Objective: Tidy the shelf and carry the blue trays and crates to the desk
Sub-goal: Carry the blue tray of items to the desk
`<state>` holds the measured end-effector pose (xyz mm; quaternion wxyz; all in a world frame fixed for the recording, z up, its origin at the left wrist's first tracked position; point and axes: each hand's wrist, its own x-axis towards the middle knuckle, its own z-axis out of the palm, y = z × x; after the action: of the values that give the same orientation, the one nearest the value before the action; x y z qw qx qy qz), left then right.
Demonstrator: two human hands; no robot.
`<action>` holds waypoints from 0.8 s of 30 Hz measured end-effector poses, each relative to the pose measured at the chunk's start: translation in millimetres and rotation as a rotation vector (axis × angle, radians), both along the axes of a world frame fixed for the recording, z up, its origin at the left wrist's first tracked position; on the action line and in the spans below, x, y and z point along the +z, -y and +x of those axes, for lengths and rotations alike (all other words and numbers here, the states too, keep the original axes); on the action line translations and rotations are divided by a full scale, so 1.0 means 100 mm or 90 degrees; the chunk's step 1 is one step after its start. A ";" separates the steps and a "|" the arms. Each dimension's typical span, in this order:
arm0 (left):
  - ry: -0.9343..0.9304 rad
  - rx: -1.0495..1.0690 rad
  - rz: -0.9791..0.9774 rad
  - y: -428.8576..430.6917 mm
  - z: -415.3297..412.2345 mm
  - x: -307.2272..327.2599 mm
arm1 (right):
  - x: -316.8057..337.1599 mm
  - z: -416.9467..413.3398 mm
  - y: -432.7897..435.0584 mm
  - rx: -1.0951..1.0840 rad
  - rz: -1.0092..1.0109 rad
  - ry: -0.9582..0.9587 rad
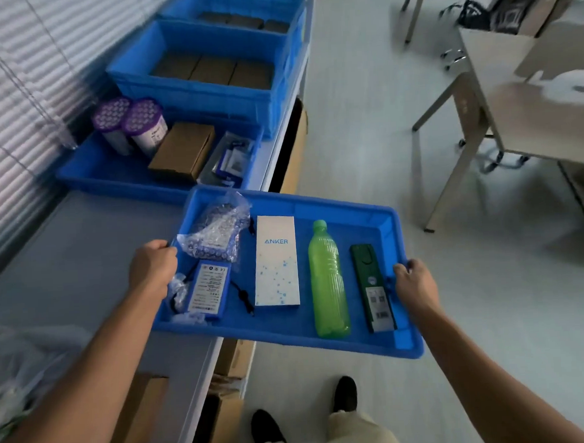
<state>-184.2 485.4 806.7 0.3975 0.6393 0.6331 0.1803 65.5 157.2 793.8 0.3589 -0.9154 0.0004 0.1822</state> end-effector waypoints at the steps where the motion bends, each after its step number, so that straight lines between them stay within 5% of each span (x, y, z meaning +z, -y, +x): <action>1: 0.002 -0.007 -0.005 0.07 0.09 0.00 | 0.00 0.10 0.07 -0.006 -0.014 0.007; 12: 0.057 0.008 -0.058 1.19 0.99 -0.09 | 0.03 1.45 1.03 0.030 -0.042 0.040; 24: 0.114 -0.121 -0.083 2.57 3.62 0.04 | 0.24 3.21 2.88 -0.147 -0.041 0.064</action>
<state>177.9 228.6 810.7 0.5083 0.6507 0.5420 0.1567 386.8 -130.6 817.9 0.3474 -0.9283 0.0939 0.0934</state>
